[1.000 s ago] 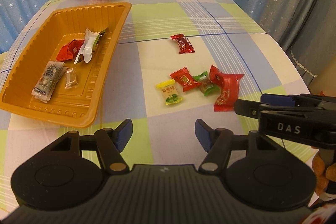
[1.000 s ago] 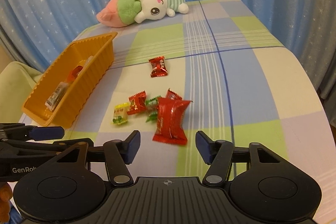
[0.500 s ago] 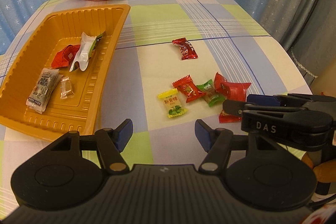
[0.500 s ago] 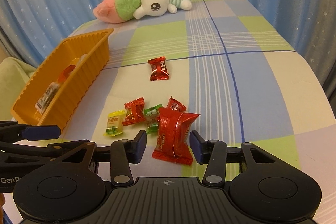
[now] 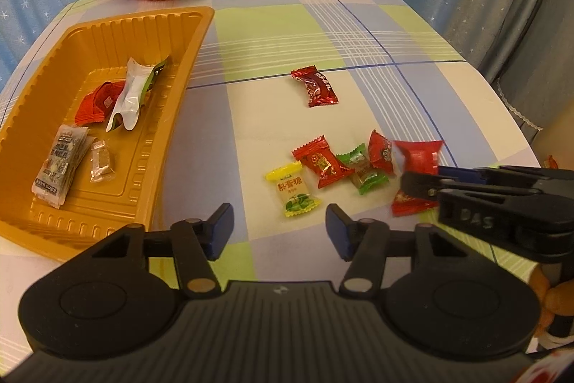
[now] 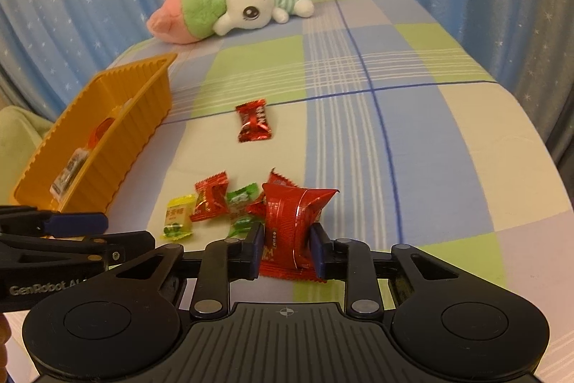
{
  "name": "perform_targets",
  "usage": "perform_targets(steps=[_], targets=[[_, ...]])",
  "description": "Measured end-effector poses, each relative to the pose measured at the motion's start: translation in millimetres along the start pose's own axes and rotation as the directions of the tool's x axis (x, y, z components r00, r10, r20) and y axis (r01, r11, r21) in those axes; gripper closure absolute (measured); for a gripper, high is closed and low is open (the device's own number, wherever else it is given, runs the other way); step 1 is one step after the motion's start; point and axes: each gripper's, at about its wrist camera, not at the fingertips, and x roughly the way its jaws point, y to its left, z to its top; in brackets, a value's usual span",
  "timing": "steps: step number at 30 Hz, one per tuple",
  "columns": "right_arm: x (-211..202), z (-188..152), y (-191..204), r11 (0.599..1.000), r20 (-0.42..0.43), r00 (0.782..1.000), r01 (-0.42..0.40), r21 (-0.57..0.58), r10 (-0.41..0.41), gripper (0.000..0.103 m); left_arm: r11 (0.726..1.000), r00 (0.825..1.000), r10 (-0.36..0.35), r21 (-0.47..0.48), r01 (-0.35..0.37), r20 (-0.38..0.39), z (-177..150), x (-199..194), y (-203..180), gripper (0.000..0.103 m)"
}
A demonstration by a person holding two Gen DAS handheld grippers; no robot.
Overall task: Organize snacks
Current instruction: 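Grasp the yellow candy packet with the left tool while the right tool holds its red candy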
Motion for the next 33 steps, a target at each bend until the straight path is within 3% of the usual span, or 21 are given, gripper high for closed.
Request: perform_targets(steps=[8,14,23,26,27,33], targets=[[-15.0,2.6,-18.9,0.998,0.022,0.999,0.022,0.061,-0.024,0.075,1.0,1.0,-0.002,-0.025,0.002,0.004,10.3,14.0,2.0,0.062],[-23.4,1.5,-34.1,0.994,0.028,0.998,0.048,0.095,-0.051,0.075,0.999,1.0,-0.018,-0.033,0.018,0.002,18.8,28.5,2.4,0.062],[-31.8,-0.5,-45.1,0.991,0.029,0.997,0.067,0.118,-0.071,0.075,1.0,0.999,-0.001,-0.008,0.001,-0.033,18.2,47.9,-2.7,0.072],[-33.3,-1.5,-46.3,0.991,0.027,0.997,0.067,0.116,-0.071,0.075,1.0,0.999,0.003,0.005,-0.003,-0.032,15.5,48.8,-6.5,0.078],[-33.3,-1.5,-46.3,0.991,0.027,0.997,0.067,0.117,-0.07,0.075,1.0,1.0,0.001,0.011,-0.001,-0.03,15.0,48.3,-7.1,0.084],[-37.9,-3.8,-46.6,0.992,0.026,0.998,0.056,0.11,-0.059,0.075,1.0,1.0,-0.006,0.008,0.006,-0.02,13.2,43.0,-5.8,0.085]])
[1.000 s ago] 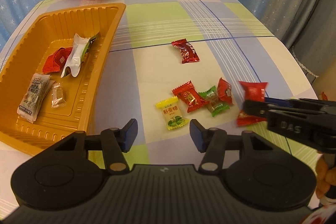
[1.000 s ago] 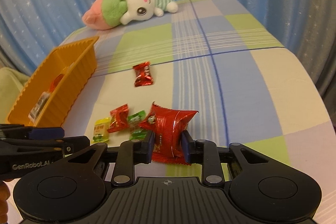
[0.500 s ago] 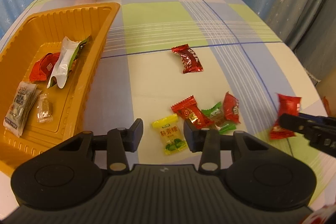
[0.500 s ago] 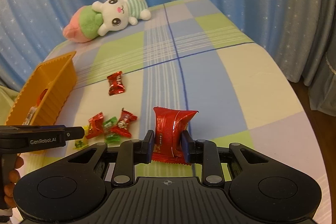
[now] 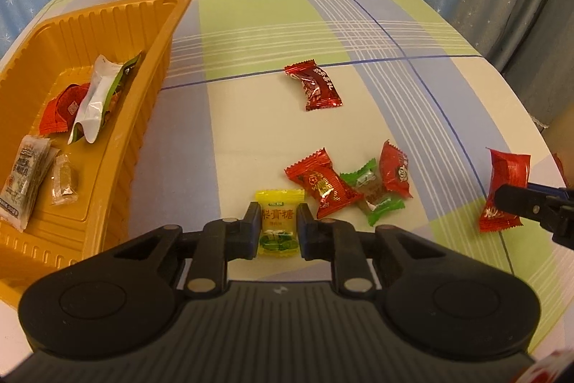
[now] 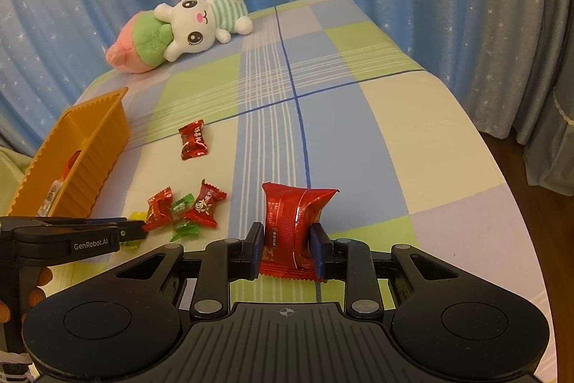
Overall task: Organize snacks
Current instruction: 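Grasp the yellow candy packet with the left tool while the right tool holds its red candy, then carry the red candy and yellow packet over the orange tray with both tools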
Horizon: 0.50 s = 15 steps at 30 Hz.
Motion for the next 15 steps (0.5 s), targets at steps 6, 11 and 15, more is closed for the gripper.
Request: perform_targets(steps=[6,11,15], targets=[[-7.0,-0.4,3.6,1.0,0.005,1.0,-0.014,-0.013,0.014,0.075,1.0,0.999,-0.018,-0.007,0.018,0.028,-1.8,-19.6,0.5,0.085],[-16.8,-0.9,9.2,0.999,0.009,0.999,-0.037,-0.022,0.037,0.075,0.999,0.997,-0.041,-0.004,0.041,0.063,-6.5,-43.1,0.4,0.085],[-25.0,-1.3,18.8,0.997,0.006,0.998,-0.062,-0.035,0.062,0.075,0.998,0.994,-0.054,-0.007,0.054,0.092,-12.9,-64.3,2.0,0.085]])
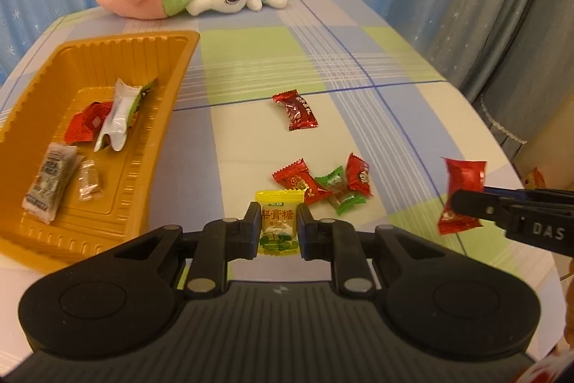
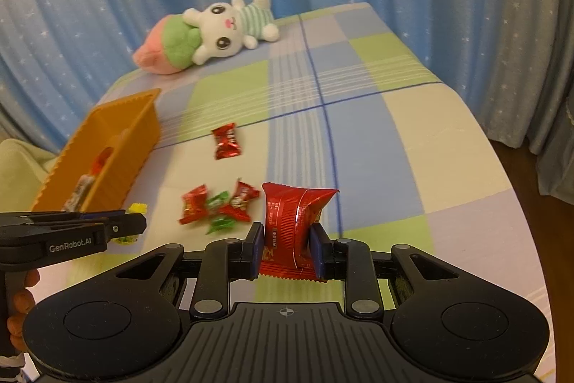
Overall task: Organize snacks
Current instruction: 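Carry the red candy and yellow packet over the orange tray with both tools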
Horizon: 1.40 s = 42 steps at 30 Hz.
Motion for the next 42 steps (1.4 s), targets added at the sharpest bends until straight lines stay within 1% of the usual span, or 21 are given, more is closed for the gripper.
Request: perform_targets(steps=[4,8,11,19,26,29,34,39,42], targets=[[-7.1,-0.1,15.5,0.999,-0.012,0.999,-0.038,-0.018,0.038,0.075,1.0,1.0,0.001,-0.013,-0.001,0.018,-6.1,-22.0,6.9,0.085],[-13.9,-1.8,34.8,0.995,-0.029,0.995,-0.098,-0.034,0.097,0.075,0.999,0.999,0.026,-0.02,-0.026,0.025,-15.8,-44.9,17.9,0.085],[-16.6,-3.6,53.2,0.989,-0.045,0.99,-0.138,-0.059,0.135,0.075,0.998,0.999,0.042,-0.043,-0.04,0.034,-24.6,-61.8,31.2,0.085],[-12.3,-12.8,111.9,0.96,-0.101,0.967,-0.246,-0.134,0.234,0.075,0.987,0.992,0.113,-0.122,-0.105,0.062,-44.5,-102.2,77.8,0.085],[-2.4,-13.9,163.9,0.927,-0.129,0.942,-0.33,-0.182,0.31,0.075,0.972,0.979,0.179,-0.172,-0.162,0.093,-47.5,-126.8,122.0,0.085],[3.8,-9.5,181.5,0.918,-0.135,0.935,-0.35,-0.187,0.329,0.075,0.968,0.974,0.198,-0.18,-0.177,0.108,-44.9,-133.4,137.3,0.085],[14.6,1.1,204.4,0.913,-0.135,0.929,-0.364,-0.182,0.344,0.075,0.965,0.968,0.216,-0.18,-0.191,0.129,-35.8,-136.3,158.3,0.085],[33.7,14.3,220.1,0.921,-0.128,0.935,-0.35,-0.17,0.332,0.075,0.969,0.966,0.21,-0.161,-0.185,0.154,-21.3,-132.2,172.3,0.085],[47.6,20.9,230.5,0.929,-0.121,0.944,-0.326,-0.177,0.308,0.075,0.974,0.967,0.197,-0.145,-0.174,0.161,-11.8,-125.2,177.6,0.085]])
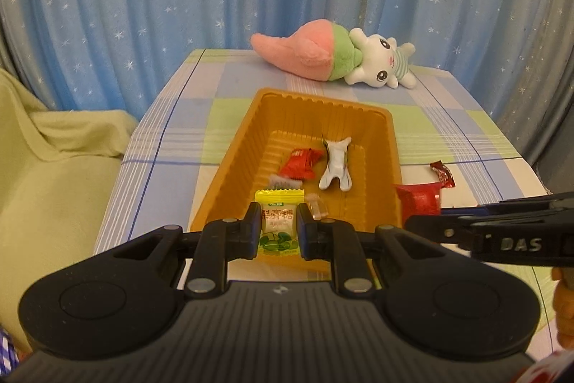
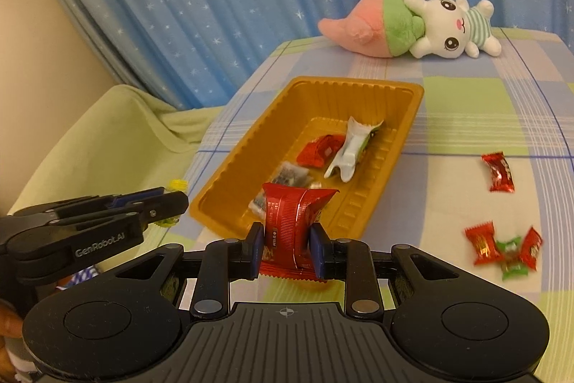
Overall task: Organize snacks
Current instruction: 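Carry the red candy and yellow packet over the orange tray with both tools, then open the right tool to drop the red candy while the left tool releases the yellow packet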
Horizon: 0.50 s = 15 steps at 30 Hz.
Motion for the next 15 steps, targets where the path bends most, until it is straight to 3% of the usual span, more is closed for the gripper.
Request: perform_targets(steps=[15], targets=[[62.7,15.2,-15.6,0.991,-0.105,0.989,0.11,0.073,-0.102,0.075,0.998,0.997,-0.057,0.038,0.058,-0.047,17.4,55.0,7.4,0.085]])
